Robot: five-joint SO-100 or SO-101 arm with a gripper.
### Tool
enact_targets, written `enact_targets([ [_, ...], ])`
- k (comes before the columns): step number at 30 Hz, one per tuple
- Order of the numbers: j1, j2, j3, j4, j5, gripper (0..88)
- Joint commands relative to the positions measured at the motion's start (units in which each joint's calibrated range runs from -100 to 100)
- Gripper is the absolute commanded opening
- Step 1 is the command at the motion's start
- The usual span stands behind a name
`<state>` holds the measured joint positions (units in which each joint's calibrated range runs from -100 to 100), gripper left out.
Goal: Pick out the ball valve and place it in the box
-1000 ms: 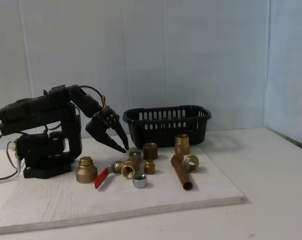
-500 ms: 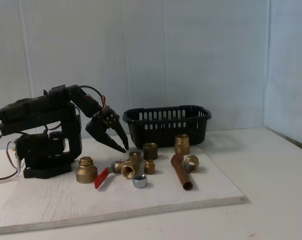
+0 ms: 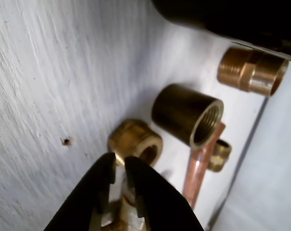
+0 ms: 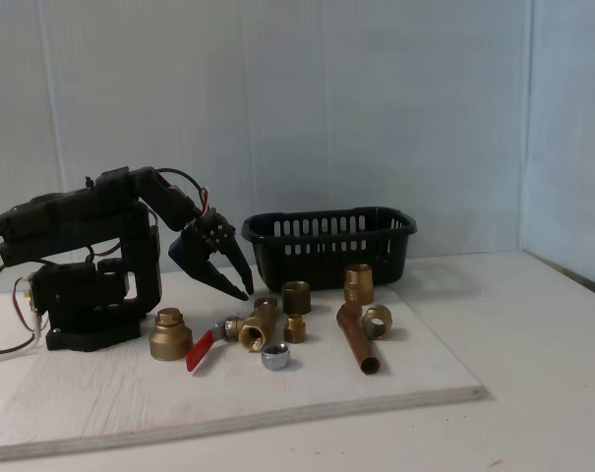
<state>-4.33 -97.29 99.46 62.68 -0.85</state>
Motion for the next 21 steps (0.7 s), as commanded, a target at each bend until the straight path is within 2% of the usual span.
enact_targets([
  [1, -0.4, -0.8, 0.4, 0.3, 0.1, 1.1],
  [12, 0.3, -1.4, 0.4, -1.7, 0.3, 1.1],
  [21, 9.9, -1.4, 0.3, -15.7, -0.1, 1.0],
])
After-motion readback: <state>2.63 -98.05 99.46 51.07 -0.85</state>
